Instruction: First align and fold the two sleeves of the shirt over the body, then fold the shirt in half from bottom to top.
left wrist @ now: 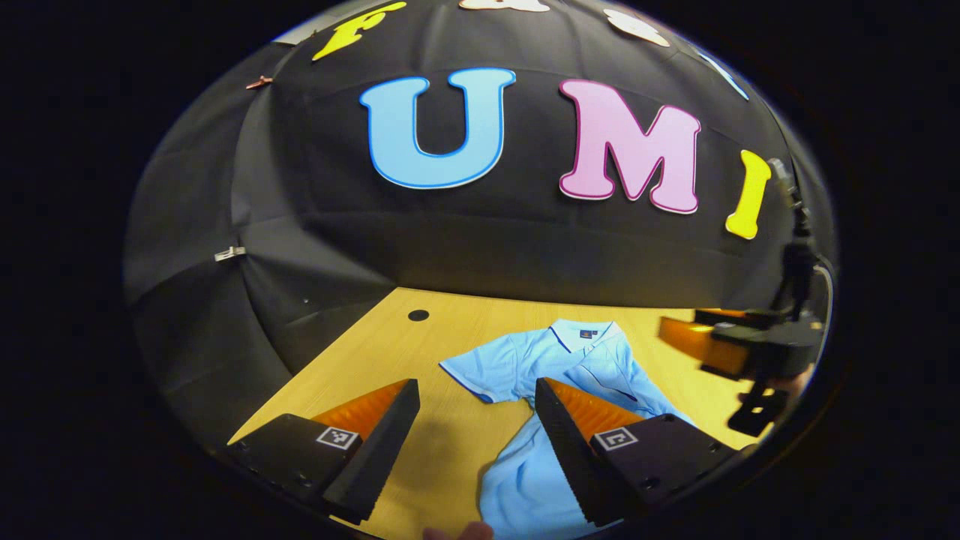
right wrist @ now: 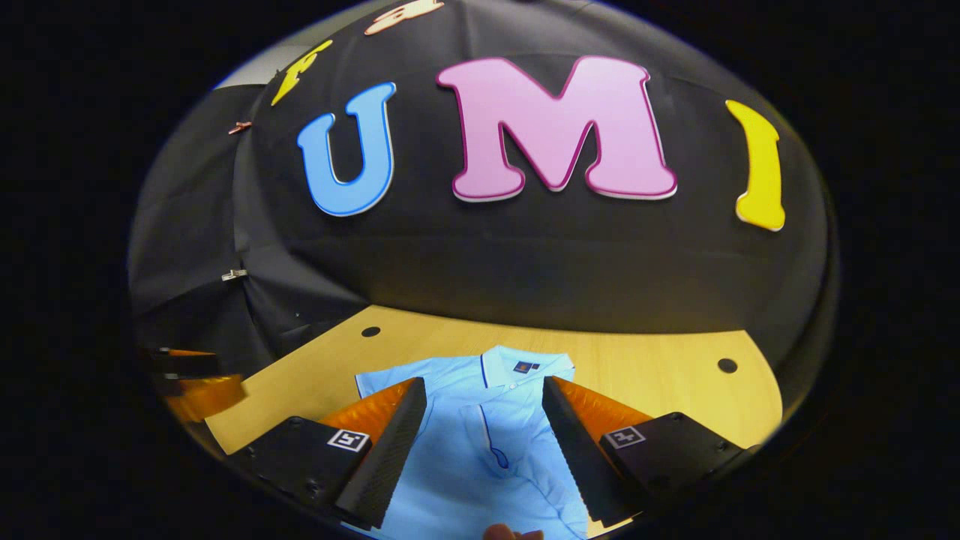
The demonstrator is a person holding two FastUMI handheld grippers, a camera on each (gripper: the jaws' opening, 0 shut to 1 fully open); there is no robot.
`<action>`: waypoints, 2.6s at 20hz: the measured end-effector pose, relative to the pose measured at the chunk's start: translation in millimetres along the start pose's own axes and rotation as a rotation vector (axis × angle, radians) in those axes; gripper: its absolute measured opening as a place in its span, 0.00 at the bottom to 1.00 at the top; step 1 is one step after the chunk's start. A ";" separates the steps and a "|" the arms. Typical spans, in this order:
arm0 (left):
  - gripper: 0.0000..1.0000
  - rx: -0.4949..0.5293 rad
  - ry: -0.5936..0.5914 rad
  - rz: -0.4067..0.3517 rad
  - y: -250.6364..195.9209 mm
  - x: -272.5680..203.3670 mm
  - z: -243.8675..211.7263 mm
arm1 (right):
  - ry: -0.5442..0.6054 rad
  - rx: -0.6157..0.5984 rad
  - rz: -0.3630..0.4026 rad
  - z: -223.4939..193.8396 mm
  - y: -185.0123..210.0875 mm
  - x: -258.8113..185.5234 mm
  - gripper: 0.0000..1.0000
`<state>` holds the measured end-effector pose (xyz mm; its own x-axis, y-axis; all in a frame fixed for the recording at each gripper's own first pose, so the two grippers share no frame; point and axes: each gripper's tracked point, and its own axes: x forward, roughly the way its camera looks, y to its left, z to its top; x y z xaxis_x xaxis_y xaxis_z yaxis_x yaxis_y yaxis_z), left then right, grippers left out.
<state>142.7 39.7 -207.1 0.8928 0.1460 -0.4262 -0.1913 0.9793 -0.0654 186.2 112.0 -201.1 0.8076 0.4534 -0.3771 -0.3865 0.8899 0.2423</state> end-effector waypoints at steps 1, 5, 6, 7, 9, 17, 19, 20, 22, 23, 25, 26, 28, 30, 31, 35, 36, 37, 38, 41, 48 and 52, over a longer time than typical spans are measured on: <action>0.98 0.004 0.017 -0.015 -3.6 16.3 -3.0 | -0.018 -0.007 0.003 6.1 -1.3 -16.7 0.96; 0.98 -0.027 0.124 -0.030 -11.1 83.3 -27.1 | -0.066 -0.045 -0.006 21.8 -19.2 -77.2 0.97; 0.98 -0.037 0.155 -0.018 -7.8 98.6 -35.0 | -0.070 -0.052 -0.013 22.6 -24.3 -91.0 0.97; 0.98 -0.043 0.180 -0.002 -3.9 111.3 -42.9 | -0.069 -0.049 -0.020 21.3 -27.2 -103.6 0.97; 0.99 -0.048 0.238 0.026 5.1 137.0 -60.7 | -0.064 -0.040 -0.038 18.5 -37.4 -128.0 0.97; 0.99 -0.112 0.452 0.160 29.8 203.5 -111.8 | -0.002 0.002 -0.137 -6.7 -87.9 -173.5 0.97; 0.99 -0.088 0.487 0.177 31.9 209.9 -121.7 | 0.010 0.007 -0.150 -11.9 -96.7 -177.8 0.97; 0.99 -0.086 0.508 0.178 31.1 210.1 -127.2 | 0.014 0.012 -0.154 -13.2 -100.0 -180.2 0.97; 1.00 -0.104 0.502 0.176 28.9 213.9 -125.0 | 0.016 0.023 -0.161 -13.7 -105.9 -183.9 0.97; 0.98 -0.118 0.511 0.171 27.9 212.7 -125.2 | 0.017 0.027 -0.166 -14.6 -108.4 -184.1 0.97; 0.98 -0.114 0.514 0.165 27.4 211.2 -123.5 | 0.023 0.037 -0.167 -17.9 -110.6 -186.3 0.97; 0.86 -0.112 0.514 0.161 23.5 214.8 -126.3 | 0.030 0.043 -0.164 -20.2 -110.8 -186.5 0.97; 0.60 -0.111 0.520 0.154 20.6 213.2 -126.2 | 0.037 0.046 -0.161 -23.5 -111.2 -188.3 0.97; 0.34 -0.113 0.522 0.131 14.6 214.3 -124.5 | 0.041 0.039 -0.158 -25.6 -111.4 -189.4 0.97; 0.16 -0.103 0.520 0.124 13.4 215.0 -123.0 | 0.045 0.038 -0.156 -28.6 -111.6 -191.5 0.97; 0.07 -0.127 0.513 0.074 5.4 215.3 -120.0 | 0.064 0.052 -0.158 -35.5 -116.2 -196.4 0.97; 0.06 -0.134 0.515 0.058 2.8 213.9 -120.5 | 0.065 0.056 -0.160 -36.3 -117.5 -196.4 0.97; 0.06 -0.128 0.521 0.050 1.5 212.6 -120.9 | 0.065 0.058 -0.161 -37.0 -118.5 -196.7 0.97; 0.06 -0.125 0.523 0.041 -0.8 210.7 -121.4 | 0.066 0.059 -0.159 -37.9 -119.1 -197.3 0.97; 0.06 -0.135 0.480 0.008 -11.8 210.8 -109.6 | 0.077 0.066 -0.154 -42.8 -118.1 -198.0 0.97; 0.06 -0.118 0.349 -0.118 -58.5 200.5 -67.3 | 0.080 0.077 -0.145 -46.8 -115.3 -203.0 0.97; 0.06 0.002 0.291 -0.222 -115.7 190.0 -50.3 | 0.086 0.088 -0.160 -50.8 -120.4 -209.1 0.97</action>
<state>314.0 -52.9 -325.9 0.7589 -0.1157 -0.6409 -0.0049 0.9831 -0.1833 41.3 -87.5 -196.8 0.8130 0.3128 -0.4911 -0.2132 0.9448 0.2489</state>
